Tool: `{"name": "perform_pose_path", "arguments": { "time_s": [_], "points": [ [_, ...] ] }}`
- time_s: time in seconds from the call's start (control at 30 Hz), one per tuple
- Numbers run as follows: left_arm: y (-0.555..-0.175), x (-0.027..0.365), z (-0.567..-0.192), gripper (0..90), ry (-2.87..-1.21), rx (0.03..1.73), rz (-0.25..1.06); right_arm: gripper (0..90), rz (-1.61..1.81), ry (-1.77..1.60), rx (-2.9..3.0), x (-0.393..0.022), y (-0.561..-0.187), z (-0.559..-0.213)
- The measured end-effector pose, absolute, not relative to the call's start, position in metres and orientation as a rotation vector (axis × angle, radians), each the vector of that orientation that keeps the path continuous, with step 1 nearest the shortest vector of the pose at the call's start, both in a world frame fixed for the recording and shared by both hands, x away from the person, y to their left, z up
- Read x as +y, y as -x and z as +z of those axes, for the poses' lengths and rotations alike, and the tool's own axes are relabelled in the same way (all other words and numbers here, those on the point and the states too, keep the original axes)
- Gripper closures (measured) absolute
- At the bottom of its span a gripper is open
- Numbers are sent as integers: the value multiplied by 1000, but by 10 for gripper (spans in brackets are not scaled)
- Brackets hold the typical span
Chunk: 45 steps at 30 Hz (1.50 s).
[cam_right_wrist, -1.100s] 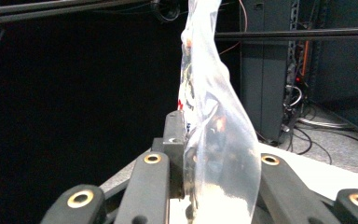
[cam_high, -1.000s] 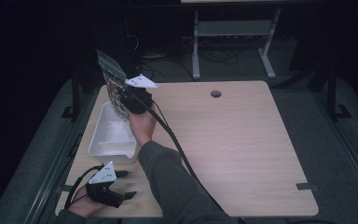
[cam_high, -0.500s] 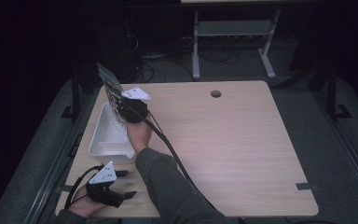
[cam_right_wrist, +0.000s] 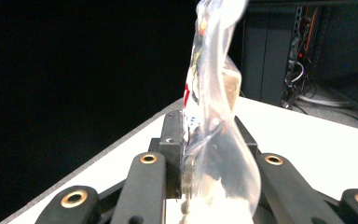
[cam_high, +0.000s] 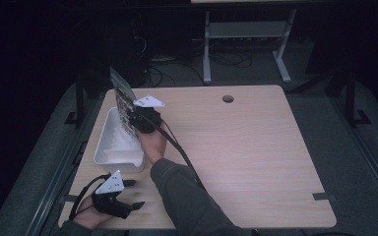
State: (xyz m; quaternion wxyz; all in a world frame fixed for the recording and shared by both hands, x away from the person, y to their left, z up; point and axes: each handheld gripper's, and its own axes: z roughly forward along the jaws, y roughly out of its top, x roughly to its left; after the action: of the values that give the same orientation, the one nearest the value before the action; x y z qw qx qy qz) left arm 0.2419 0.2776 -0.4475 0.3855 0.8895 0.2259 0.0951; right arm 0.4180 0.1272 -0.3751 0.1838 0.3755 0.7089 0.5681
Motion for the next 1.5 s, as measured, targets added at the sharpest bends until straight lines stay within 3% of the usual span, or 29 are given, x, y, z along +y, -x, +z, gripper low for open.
{"name": "perform_pose_path", "arguments": {
  "time_s": [0.67, 1.03, 1.5],
  "points": [
    [-243, 277, -448, 207, -2265, 572, 240, 694, 1599, -1091, 2030, 113, -422, -381],
    [-242, 277, -448, 207, -2264, 574, 240, 482, 1677, -1101, 2103, 109, -427, -382],
    [-243, 276, -448, 207, -2270, 569, 242, 397, 1710, -1064, 2180, 92, -427, -375]
  ]
}}
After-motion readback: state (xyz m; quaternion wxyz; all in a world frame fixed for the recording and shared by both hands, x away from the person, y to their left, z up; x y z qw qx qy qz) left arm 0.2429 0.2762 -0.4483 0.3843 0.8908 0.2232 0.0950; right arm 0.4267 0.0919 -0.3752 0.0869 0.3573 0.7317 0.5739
